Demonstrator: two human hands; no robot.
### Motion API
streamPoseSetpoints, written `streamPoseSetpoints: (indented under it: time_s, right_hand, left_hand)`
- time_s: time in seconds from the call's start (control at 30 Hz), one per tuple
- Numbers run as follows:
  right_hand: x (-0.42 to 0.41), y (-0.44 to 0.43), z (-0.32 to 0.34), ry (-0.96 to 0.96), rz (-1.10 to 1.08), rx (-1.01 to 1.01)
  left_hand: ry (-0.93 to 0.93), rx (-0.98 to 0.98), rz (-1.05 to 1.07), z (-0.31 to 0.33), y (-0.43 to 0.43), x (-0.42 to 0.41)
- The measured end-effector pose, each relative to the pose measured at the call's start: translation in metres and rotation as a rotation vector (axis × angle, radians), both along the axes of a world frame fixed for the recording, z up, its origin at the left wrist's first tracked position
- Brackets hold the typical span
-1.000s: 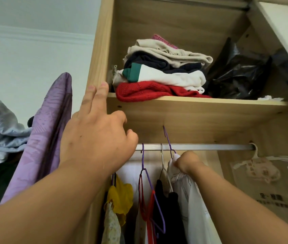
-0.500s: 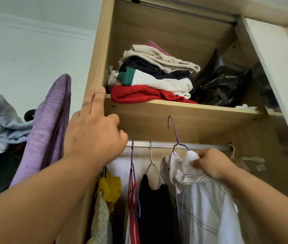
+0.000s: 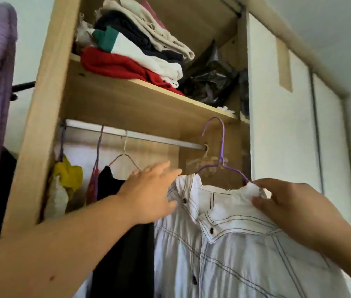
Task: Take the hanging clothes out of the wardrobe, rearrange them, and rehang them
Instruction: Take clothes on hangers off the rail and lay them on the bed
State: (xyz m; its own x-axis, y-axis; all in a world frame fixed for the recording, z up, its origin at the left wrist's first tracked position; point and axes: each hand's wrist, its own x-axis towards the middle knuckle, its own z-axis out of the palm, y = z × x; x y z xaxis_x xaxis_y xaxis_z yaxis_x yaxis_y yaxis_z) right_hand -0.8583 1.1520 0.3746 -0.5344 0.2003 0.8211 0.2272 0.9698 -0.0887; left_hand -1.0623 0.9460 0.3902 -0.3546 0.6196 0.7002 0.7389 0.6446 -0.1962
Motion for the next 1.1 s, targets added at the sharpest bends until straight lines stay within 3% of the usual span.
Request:
streamPoseSetpoints:
  time_s: [0.17,0.3,0.63,1.1]
  right_hand:
    - [0.084,-0.019,-0.052,-0.032,-0.188,-0.041]
    - [0.136,-0.057,-0.102,-0.055,-0.341,-0.105]
    - [0.23,-0.168,-0.261,-0.003,-0.727,-0.471]
    - [0.383,-0.313,-0.406,0.203,-1.307,-0.789]
  left_hand:
    - [-0.267,0.036,-0.335,-0.081,0.06,0.009]
    - [-0.244,0.17,-0.583,-0.131,0.084,0.026]
    - [-0.527,-0.235,-1.047,-0.234,0.129,0.116]
    - [-0.384,-0.579,-1.53,-0.372,0.157,0.396]
